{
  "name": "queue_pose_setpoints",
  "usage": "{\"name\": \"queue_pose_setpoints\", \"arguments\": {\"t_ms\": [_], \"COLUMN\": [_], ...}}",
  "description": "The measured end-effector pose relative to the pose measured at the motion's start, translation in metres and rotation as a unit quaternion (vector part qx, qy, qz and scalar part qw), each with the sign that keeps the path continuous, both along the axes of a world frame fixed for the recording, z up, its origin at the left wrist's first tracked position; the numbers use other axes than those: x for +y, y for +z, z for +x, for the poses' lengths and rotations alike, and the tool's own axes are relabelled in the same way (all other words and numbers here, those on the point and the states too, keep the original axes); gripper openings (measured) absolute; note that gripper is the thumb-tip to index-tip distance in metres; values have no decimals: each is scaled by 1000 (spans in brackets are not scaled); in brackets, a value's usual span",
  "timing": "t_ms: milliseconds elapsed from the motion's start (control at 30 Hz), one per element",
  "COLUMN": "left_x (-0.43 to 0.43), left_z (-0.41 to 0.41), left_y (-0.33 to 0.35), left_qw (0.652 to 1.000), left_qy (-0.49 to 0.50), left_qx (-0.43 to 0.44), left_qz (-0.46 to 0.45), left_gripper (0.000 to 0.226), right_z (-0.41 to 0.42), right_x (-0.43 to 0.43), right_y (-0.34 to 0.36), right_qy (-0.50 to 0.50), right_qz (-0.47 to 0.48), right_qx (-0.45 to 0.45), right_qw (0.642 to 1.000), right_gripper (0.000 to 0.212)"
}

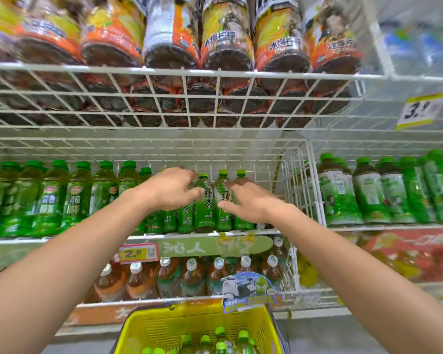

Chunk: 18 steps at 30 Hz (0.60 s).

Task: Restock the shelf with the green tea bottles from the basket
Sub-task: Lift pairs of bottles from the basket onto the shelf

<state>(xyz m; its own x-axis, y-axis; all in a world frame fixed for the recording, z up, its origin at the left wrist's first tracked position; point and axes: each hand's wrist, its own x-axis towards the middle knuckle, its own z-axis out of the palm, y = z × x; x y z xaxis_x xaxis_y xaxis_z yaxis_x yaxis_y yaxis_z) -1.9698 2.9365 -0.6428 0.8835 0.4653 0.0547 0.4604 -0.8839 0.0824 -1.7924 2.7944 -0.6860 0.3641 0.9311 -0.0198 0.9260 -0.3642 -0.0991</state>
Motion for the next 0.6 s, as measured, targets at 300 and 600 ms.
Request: {"name": "queue_pose_setpoints", "arguments": {"t_ms": [300, 600], "left_x": [-48, -92], "left_z": [-55, -109], "left_y": [-16, -65], "left_qw": [998, 998], "left_qy": [-21, -48], "left_qx": [-26, -30], "left_qz": [46, 23], "left_gripper": [67, 75], "right_z": [-41, -81], "right_x": [-56, -116], "right_y": [-2, -32], "right_qy": [29, 33], "right_qz": [81, 104], "right_qx": [-32, -19], "right_qw": [996, 994], "right_gripper": [69, 73]}}
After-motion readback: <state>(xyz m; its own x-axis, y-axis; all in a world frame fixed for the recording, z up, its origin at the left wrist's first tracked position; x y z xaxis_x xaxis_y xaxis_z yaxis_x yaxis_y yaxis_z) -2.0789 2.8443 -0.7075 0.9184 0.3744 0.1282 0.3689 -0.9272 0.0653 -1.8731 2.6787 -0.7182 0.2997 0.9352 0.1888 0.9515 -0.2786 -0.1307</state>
